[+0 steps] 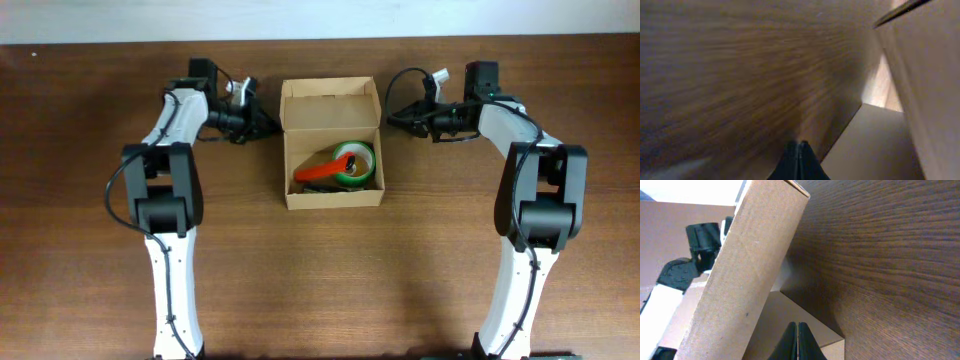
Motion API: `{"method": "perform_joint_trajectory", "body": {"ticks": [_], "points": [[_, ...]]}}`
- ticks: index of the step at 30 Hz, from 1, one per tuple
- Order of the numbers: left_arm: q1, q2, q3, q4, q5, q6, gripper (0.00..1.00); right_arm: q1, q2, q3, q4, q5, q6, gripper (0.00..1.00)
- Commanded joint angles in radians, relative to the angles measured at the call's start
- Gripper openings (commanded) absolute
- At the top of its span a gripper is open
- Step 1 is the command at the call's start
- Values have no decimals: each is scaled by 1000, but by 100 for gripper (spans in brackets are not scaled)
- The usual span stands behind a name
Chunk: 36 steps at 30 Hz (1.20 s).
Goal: Pack container
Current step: 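Push the box lid flaps closed with both grippers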
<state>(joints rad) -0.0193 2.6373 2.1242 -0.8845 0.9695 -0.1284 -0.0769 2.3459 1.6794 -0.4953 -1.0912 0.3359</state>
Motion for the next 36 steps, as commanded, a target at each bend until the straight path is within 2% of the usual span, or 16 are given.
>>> {"method": "perform_joint_trajectory", "body": {"ticks": [1,3,13,17,21,26,36], "points": [[-24,0,4,68,108,-24,2,16,17,15,2,-27,-6,3],[-27,0,4,120,126,-66,2,29,17,15,2,-27,-6,4],[-27,0,5,142,149,-66,2,64,17,15,17,-83,-10,4],[-27,0,8,201,225,-66,2,64,17,16,96,-179,0,4],[-27,-7,22,291,329,-65,2,63,17,48,95,-212,-1,4],[-24,-86,37,375,328,-57,2,63,17,125,90,-245,20,4],[-21,-231,37,367,352,-12,2,63,7,232,27,-293,20,4]]}}
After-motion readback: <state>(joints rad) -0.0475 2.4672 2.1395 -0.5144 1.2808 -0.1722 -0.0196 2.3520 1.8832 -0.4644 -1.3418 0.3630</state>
